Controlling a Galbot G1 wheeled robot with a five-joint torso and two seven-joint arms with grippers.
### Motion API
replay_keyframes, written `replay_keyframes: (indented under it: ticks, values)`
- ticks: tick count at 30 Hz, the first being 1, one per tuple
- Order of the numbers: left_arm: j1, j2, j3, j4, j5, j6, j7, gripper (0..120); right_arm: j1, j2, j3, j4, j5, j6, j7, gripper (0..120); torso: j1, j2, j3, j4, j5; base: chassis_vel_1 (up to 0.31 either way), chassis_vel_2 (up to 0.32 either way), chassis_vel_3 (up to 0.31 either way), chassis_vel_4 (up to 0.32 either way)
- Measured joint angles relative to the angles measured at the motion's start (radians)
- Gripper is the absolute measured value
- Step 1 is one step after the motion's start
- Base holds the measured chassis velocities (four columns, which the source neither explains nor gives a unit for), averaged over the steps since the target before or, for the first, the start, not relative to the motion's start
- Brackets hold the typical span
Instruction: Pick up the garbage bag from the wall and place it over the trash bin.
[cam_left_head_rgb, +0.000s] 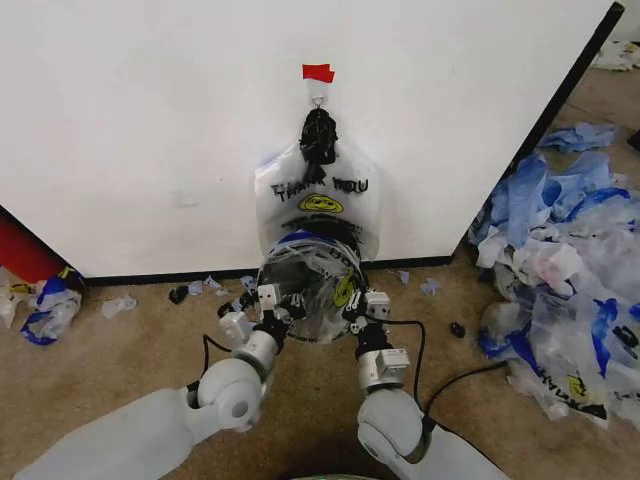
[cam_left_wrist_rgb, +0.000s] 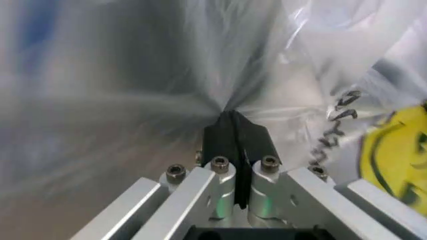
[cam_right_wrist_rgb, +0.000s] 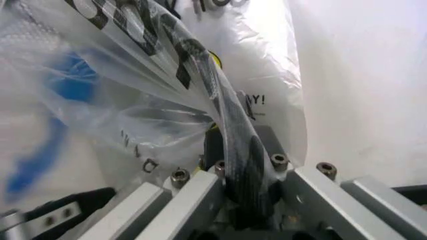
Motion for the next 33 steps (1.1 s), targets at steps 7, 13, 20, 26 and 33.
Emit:
replay_keyframes:
  ticks: [7, 13, 20, 26, 33]
  values:
    - [-0.028, -0.028, 0.024, 0.031, 0.001, -0.006, -0.028, 0, 0.0, 0.004, -0.015, 0.003, 0.003, -0.003, 0.0, 0, 0.0, 0.0, 0.0, 0.0, 0.0001, 0.0, 0.0, 0.0, 0.0]
    - [-0.052, -0.041, 0.059, 0.013, -0.004, -0.007, -0.028, 0, 0.006, 0.003, -0.011, 0.003, 0.044, -0.005, 0.005, 0, 0.0, 0.0, 0.0, -0.0001, 0.0001, 0.0, 0.0, 0.0, 0.0]
    - [-0.102, -0.073, 0.137, 0.024, -0.009, -0.014, -0.012, 0, 0.021, 0.0, -0.003, 0.004, 0.08, -0.009, 0.006, 0, 0.0, 0.0, 0.0, 0.0, 0.0, 0.0, 0.0, 0.0, 0.0]
    - [-0.15, -0.106, 0.159, 0.1, -0.002, -0.02, -0.031, 0, -0.004, -0.007, -0.005, 0.029, 0.078, -0.009, -0.002, 0, 0.0, 0.0, 0.0, -0.0001, 0.0, 0.0, 0.0, 0.0, 0.0]
    - [-0.18, -0.123, 0.167, 0.175, 0.013, -0.023, -0.061, 0, -0.026, -0.021, -0.003, 0.061, 0.075, -0.009, -0.011, 0, 0.0, 0.0, 0.0, 0.0001, 0.0001, 0.0, 0.0, 0.0, 0.0]
